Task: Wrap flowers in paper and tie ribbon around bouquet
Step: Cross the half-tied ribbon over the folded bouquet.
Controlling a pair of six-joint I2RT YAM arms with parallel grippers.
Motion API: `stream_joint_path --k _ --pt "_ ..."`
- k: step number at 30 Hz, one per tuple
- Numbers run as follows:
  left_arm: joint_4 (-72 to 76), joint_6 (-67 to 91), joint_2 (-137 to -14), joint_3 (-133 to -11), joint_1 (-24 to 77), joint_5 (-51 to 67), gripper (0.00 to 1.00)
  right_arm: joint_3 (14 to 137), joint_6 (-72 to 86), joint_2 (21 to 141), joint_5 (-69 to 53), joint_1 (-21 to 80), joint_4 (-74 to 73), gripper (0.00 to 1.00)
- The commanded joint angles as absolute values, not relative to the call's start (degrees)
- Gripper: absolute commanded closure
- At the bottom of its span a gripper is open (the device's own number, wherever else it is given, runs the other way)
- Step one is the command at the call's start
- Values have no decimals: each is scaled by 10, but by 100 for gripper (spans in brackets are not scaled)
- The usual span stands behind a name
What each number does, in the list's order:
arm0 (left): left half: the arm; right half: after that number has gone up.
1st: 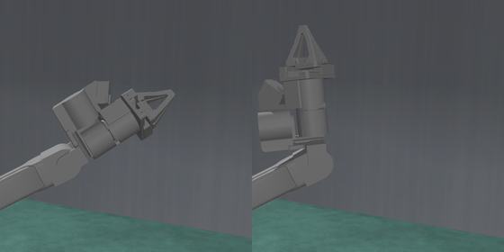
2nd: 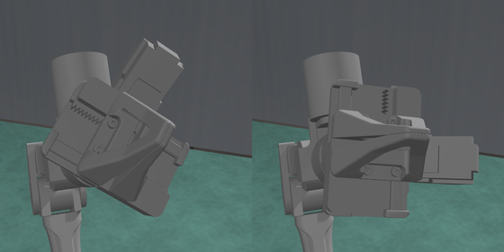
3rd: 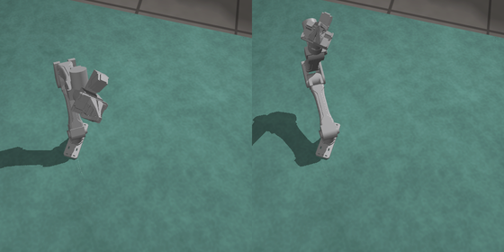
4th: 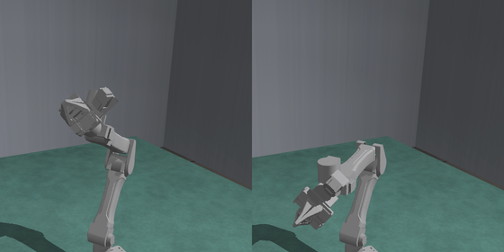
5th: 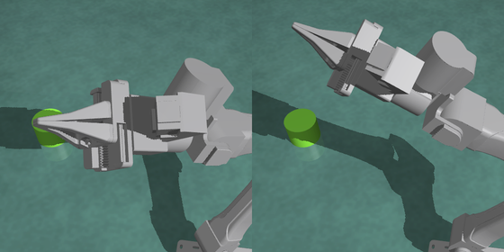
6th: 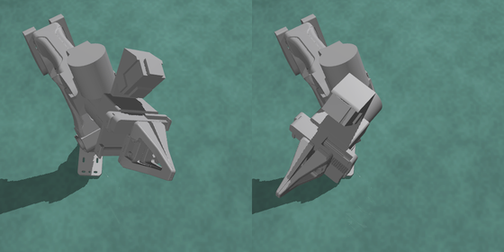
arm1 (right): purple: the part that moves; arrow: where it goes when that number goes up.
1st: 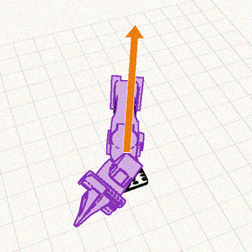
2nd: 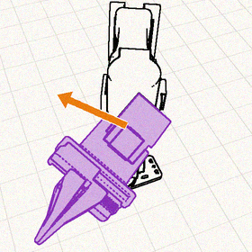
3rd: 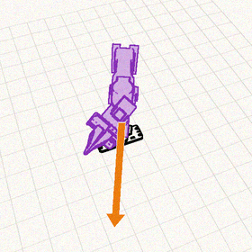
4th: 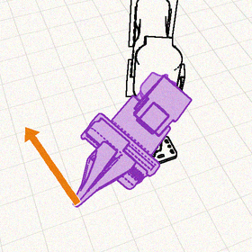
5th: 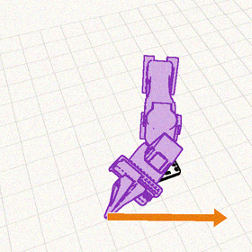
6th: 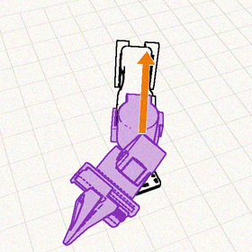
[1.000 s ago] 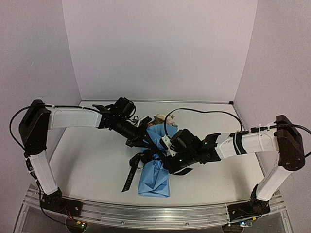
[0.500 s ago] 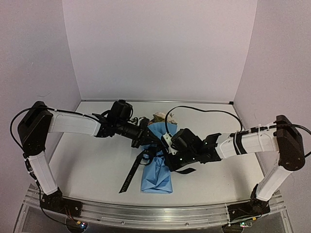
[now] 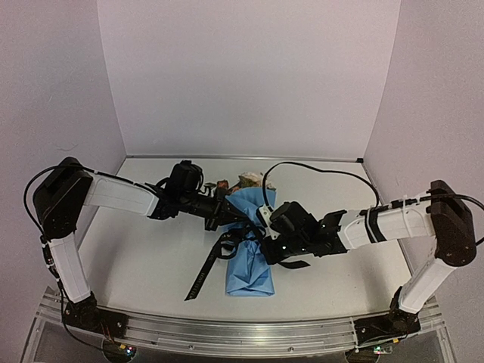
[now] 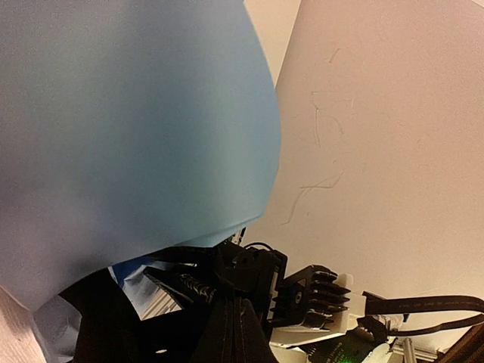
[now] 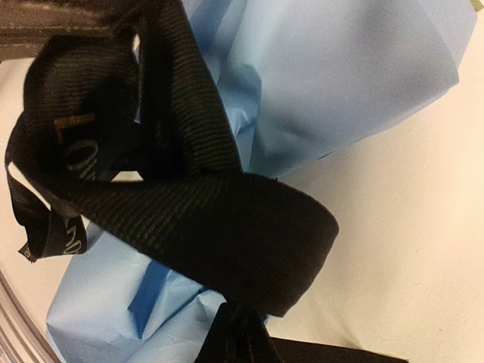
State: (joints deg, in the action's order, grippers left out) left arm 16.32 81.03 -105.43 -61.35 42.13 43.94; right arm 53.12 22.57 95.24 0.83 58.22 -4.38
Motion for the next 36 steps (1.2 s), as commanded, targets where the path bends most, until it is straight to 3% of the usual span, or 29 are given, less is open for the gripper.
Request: stream_joint_path --k 1,6,19,28,36 --pt "237 806 -1056 -614 409 413 100 521 227 921 24 583 -75 98" --pt "238 830 -1051 -620 409 405 100 523 227 905 24 583 -81 91" --pt "296 918 -1062 -610 421 368 100 509 224 818 63 583 -119 60" --pt "307 931 -1079 -627 430 390 100 546 132 859 -4 583 -81 49" --pt "324 946 -1070 -617 430 389 100 587 140 901 -35 567 -75 47"
